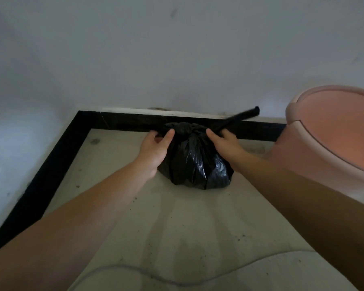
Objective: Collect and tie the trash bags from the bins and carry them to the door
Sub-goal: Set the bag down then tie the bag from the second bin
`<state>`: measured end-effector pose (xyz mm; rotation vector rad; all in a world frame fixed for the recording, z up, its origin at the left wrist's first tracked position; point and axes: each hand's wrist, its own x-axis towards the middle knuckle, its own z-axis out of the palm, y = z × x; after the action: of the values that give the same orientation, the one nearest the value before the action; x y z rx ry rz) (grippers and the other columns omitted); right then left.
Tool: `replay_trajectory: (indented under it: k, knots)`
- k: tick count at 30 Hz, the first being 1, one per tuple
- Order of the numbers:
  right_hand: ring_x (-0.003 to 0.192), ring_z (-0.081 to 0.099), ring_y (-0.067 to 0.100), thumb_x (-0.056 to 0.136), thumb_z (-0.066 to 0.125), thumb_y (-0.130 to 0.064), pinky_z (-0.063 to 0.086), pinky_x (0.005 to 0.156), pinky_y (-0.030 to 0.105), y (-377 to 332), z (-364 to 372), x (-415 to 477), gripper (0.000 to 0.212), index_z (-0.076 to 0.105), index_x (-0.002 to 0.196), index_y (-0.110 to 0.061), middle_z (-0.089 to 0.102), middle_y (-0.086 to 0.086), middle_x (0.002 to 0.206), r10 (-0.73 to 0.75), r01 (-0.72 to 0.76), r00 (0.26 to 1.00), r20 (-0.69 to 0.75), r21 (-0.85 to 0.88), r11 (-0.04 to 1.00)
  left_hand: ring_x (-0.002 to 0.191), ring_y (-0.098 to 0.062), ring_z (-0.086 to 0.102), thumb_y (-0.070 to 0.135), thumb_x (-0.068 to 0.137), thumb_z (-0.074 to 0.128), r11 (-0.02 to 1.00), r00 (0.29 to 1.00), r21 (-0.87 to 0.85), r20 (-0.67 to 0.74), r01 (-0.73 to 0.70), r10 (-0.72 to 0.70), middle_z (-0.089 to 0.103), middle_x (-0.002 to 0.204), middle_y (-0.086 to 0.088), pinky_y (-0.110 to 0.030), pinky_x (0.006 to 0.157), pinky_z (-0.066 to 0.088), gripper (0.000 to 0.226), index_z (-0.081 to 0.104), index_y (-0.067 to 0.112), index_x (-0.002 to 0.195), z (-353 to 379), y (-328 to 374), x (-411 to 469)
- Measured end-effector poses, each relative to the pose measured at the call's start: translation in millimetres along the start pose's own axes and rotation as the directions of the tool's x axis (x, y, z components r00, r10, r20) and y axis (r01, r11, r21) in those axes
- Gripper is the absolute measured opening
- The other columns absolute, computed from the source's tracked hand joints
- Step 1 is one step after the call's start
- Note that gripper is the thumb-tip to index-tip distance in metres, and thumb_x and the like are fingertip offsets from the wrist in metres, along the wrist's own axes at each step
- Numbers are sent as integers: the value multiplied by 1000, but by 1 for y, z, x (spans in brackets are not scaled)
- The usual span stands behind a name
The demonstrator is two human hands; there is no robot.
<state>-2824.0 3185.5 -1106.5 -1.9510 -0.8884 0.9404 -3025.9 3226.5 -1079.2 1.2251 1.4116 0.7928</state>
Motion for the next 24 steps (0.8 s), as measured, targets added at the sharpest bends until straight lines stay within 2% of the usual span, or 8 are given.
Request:
replay_trajectory:
  k: [3,6,8,11,13,18,21,24]
  knots:
    - [111,62,26,91,59,-50,49,100,48,-26,8,-9,43,64,118,-17,67,9,117,-214,219,970,-114,27,975,78,-11,62,35,99,55,932,908,124,-213,-342,361,64,89,-4,-32,77,53,21,62,16,93,11,22,5]
    - [108,63,17,98,56,-34,50,99,39,-51,19,-11,31,55,122,-14,66,2,113,-233,261,963,-132,269,927,80,-14,68,30,104,43,873,864,-79,-210,-482,458,70,85,-5,-32,80,54,20,57,18,95,24,53,4]
    - [108,62,16,101,54,-29,50,97,33,-58,24,-8,27,52,123,-14,64,0,115,-193,224,974,-121,349,910,73,-18,67,29,106,38,861,910,-307,-229,-405,346,69,76,-10,-32,77,55,23,52,17,91,32,66,6]
    - [107,65,25,100,54,-28,54,96,44,-54,24,6,31,53,123,-8,66,12,117,-67,103,994,-90,507,856,59,-16,55,27,106,38,818,981,-557,-189,-143,43,53,55,-4,-30,71,52,29,50,12,84,31,58,16]
    - [105,63,27,102,49,-28,54,92,42,-45,31,9,33,51,126,-7,63,16,118,29,-13,999,-28,458,889,56,-17,50,26,106,39,795,983,-606,-144,0,-109,47,51,-2,-32,69,49,33,48,12,77,29,41,20]
    - [122,51,40,101,43,-16,41,105,45,-21,29,17,38,36,132,3,50,25,135,153,-162,969,-195,-29,986,55,-17,51,23,103,41,949,956,-315,-279,2,-95,51,58,-3,-30,65,44,34,48,14,71,30,-3,19]
    - [130,47,40,98,47,-9,39,106,40,-12,10,32,46,33,139,9,46,26,143,257,-274,934,-248,-37,961,51,-16,50,23,103,44,962,968,-266,-217,63,-123,52,49,2,-31,66,43,37,49,13,67,20,-20,22]
    - [128,48,38,101,44,-13,40,101,39,-5,12,33,42,39,136,8,49,24,139,252,-260,935,-250,1,966,51,-14,48,25,103,43,989,985,-144,-167,18,-42,50,50,4,-31,63,41,38,49,14,68,19,-30,19]
